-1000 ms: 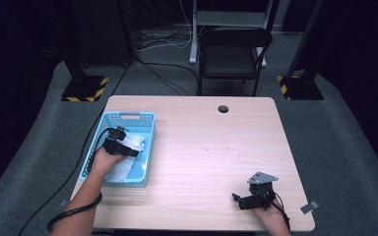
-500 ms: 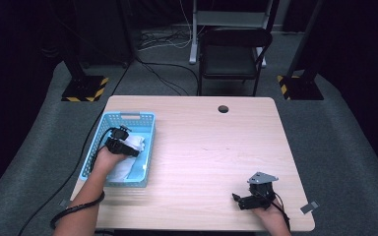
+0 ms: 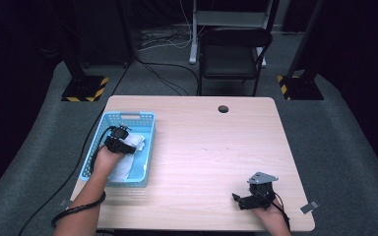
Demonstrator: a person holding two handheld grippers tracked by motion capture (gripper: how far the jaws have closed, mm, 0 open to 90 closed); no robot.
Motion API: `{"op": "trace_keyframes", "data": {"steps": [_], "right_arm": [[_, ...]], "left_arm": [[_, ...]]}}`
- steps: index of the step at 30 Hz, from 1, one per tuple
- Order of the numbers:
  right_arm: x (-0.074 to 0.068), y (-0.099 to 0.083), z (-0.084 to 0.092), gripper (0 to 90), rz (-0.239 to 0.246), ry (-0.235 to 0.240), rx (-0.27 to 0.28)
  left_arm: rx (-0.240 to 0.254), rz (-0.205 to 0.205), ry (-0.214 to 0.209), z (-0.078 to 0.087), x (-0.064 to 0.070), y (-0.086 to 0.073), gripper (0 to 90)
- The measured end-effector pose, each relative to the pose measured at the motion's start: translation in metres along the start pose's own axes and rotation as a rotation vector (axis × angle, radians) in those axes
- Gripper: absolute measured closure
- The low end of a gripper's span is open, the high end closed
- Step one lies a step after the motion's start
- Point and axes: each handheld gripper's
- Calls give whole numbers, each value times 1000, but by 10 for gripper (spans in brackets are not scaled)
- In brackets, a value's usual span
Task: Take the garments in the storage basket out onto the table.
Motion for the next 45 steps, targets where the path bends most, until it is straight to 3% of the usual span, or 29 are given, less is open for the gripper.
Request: {"op": "trace_keyframes", "data": {"steps": [9,20,28,45], "right_arm": [[0,0,0,14,0,0,0],[0,0,0,15,0,-1,-1],[0,0,0,15,0,-1,0],[0,0,0,15,0,-1,0]], "left_arm": [[53,-27,-6,26,3,7,574],[81,-25,18,56,-3,7,586],[116,-3,-8,71,-8,3,584],[157,-59,-46,96,13,17,585]]}}
Point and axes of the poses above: each handheld gripper's, and its own axes: z roughly backward along the jaws, y roughly out of its top, x roughly to its right, and after that the axes turned 1 degree about x, right-handed
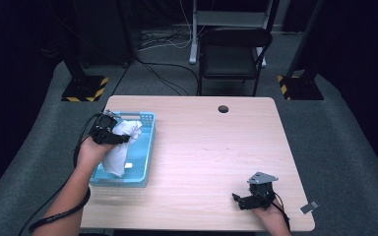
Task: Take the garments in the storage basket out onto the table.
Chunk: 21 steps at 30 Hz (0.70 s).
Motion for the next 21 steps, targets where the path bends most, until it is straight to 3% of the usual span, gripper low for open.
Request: {"op": "trace_keyframes", "data": {"steps": [13,21], "right_arm": [[0,0,0,15,0,0,0],[0,0,0,15,0,0,0]], "left_arm": [[13,-88,-22,9,28,20,585],[21,-122,-36,13,44,32,585]]}}
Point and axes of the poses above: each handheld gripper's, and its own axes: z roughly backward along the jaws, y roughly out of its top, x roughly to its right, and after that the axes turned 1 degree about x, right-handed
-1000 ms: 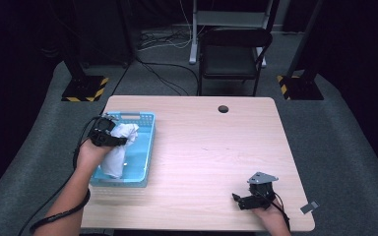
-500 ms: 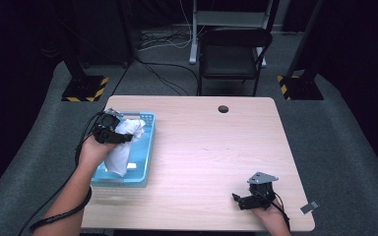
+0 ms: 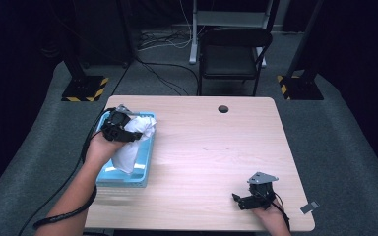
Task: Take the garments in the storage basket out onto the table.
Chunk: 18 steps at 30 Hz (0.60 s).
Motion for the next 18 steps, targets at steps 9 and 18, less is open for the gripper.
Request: {"op": "trace_keyframes", "data": {"steps": [9,18], "right_arm": [[0,0,0,14,0,0,0],[0,0,0,14,0,0,0]], "left_arm": [[12,-36,-22,4,14,10,587],[32,-72,-50,5,31,18,587]]}}
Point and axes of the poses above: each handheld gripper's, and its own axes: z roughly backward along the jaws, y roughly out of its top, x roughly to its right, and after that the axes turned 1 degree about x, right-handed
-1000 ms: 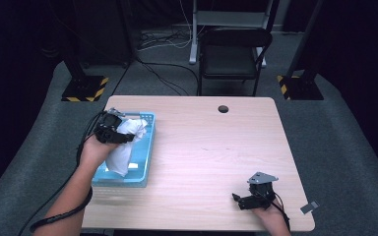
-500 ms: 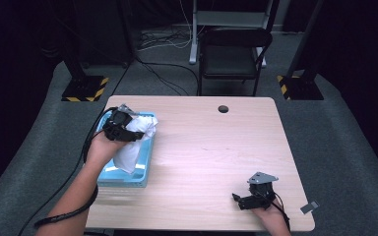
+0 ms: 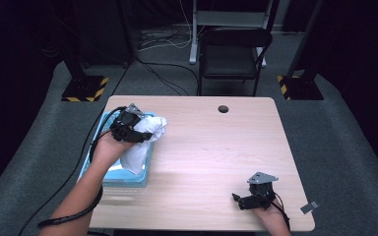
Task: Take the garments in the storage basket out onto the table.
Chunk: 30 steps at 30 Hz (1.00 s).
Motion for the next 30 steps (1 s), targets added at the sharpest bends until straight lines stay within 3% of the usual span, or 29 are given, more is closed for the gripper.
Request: {"op": "trace_keyframes", "data": {"steps": [15,30], "right_arm": [[0,0,0,14,0,0,0],[0,0,0,14,0,0,0]], "left_arm": [[6,-33,-36,-6,17,14,587],[-6,-63,-85,-28,37,22,588]]}}
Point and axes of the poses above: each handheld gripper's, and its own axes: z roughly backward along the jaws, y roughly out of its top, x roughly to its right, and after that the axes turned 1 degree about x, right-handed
